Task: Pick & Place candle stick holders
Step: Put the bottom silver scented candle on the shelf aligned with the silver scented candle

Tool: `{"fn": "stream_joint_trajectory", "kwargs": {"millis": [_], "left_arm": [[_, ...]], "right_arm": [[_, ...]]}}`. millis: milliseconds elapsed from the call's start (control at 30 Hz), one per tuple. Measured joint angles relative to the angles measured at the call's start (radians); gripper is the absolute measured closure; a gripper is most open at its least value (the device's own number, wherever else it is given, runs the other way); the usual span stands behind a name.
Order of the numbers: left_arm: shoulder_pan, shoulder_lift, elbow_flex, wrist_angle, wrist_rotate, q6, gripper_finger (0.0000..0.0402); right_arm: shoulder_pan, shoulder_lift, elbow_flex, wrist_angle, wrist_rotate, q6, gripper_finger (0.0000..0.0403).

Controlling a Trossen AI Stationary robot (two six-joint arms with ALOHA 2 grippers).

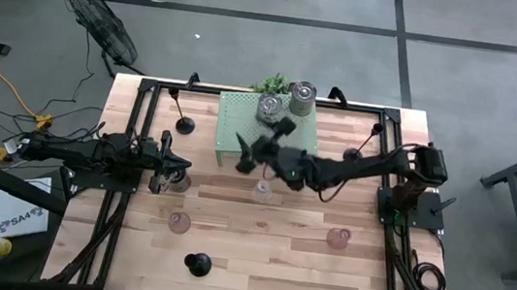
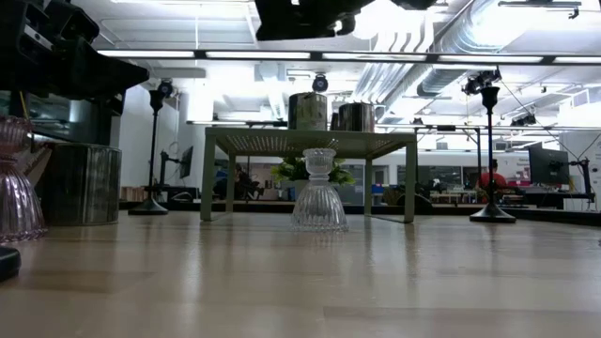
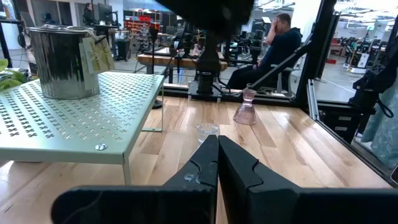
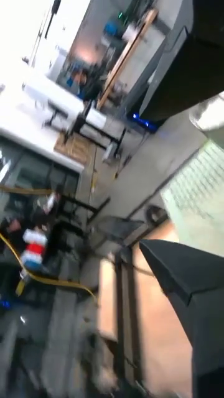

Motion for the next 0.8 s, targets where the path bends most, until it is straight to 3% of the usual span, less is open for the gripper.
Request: {"fn": "stream_joint_trajectory", "kwargs": {"millis": [267,433,700,800], "left_arm": [[0.0,0.0,0.0,0.0,0.0,0.0,0.0402],[0.0,0.0,0.0,0.0,0.0,0.0,0.0402],[0.0,0.0,0.0,0.0,0.0,0.0,0.0402],[0.0,0.0,0.0,0.0,0.0,0.0,0.0402]], "right_arm": [[0.066,0.002,-0.216,0.087,-0.006,0.126,0.0142],[0.076,0.002,-0.274,0.14,-0.035,0.19,0.0167],[-0.01,0.002,-0.283,0.162,-0.317,0.382,0.0208],[-0.042,0.002,-0.283,0.159,-0.378,0.402,0.0228]]}}
